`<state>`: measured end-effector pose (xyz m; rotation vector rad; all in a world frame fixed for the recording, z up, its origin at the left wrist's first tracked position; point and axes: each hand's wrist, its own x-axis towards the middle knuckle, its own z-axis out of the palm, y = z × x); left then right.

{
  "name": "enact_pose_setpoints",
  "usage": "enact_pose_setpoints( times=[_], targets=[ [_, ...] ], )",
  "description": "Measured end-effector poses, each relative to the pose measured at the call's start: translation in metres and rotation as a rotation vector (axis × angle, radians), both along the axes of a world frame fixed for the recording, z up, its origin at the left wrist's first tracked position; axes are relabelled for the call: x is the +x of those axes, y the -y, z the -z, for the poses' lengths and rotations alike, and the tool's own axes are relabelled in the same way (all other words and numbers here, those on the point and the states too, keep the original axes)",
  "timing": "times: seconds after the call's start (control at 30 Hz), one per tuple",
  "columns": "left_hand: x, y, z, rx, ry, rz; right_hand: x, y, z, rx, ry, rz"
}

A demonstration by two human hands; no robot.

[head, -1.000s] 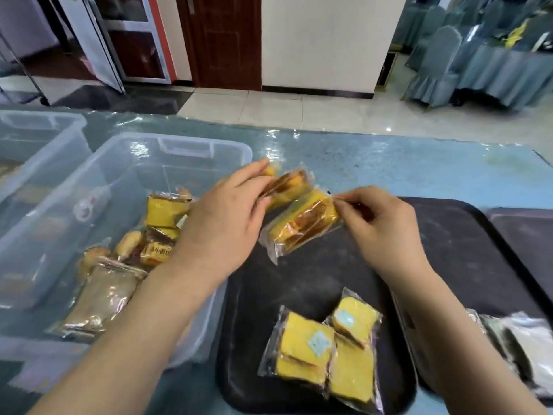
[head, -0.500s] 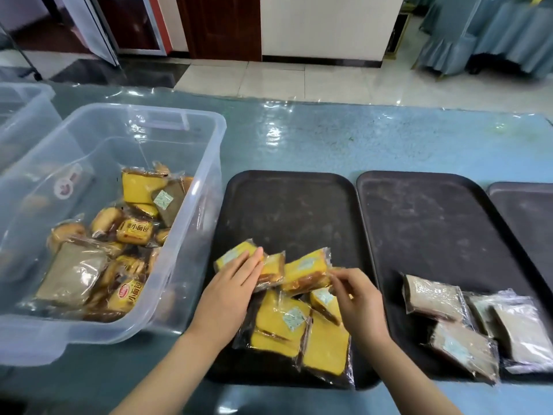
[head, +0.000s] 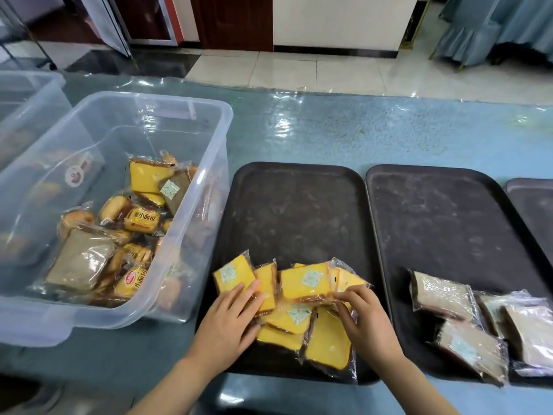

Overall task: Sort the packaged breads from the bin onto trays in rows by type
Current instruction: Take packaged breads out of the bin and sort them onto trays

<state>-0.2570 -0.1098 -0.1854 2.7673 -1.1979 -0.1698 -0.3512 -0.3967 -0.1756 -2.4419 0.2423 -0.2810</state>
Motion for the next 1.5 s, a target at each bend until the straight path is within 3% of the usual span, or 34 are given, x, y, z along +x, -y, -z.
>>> enact_pose_setpoints(
  times=[0.17, 0.37, 0.7, 0.9, 1.03, 1.23, 1.43, 1.5],
  targets=[
    [-0.001, -0.002, -0.009, -0.011, -0.098, 0.0, -0.008, 0.005, 0.004, -0.014, -0.057, -0.006],
    [0.004, 0.018, -0.04, 0.015, -0.062, -0.01, 0.0, 0.006, -0.021, -0.083, -0.158, -0.024],
    [0.034, 0.081, -0.174, -0.244, 0.076, 0.058, 0.056, -0.007, -0.124, -0.178, 0.006, -0.042],
    [0.091, 0.039, -0.219, -0.302, 0.142, 0.02, 0.104, -0.053, -0.196, -0.166, 0.139, -0.108],
    [0.14, -0.023, -0.22, -0.259, 0.074, -0.08, 0.139, -0.094, -0.212, -0.186, 0.121, -0.188],
    [0.222, -0.143, -0.211, -0.042, -0.03, -0.237, 0.199, -0.182, -0.225, -0.3, 0.038, -0.362],
    [0.276, -0.188, -0.203, 0.448, -0.214, -0.178, 0.293, -0.257, -0.201, -0.657, -0.334, -0.407],
    [0.285, -0.186, -0.194, 0.53, -0.252, -0.127, 0.326, -0.273, -0.183, -0.706, -0.494, -0.384]
  ],
)
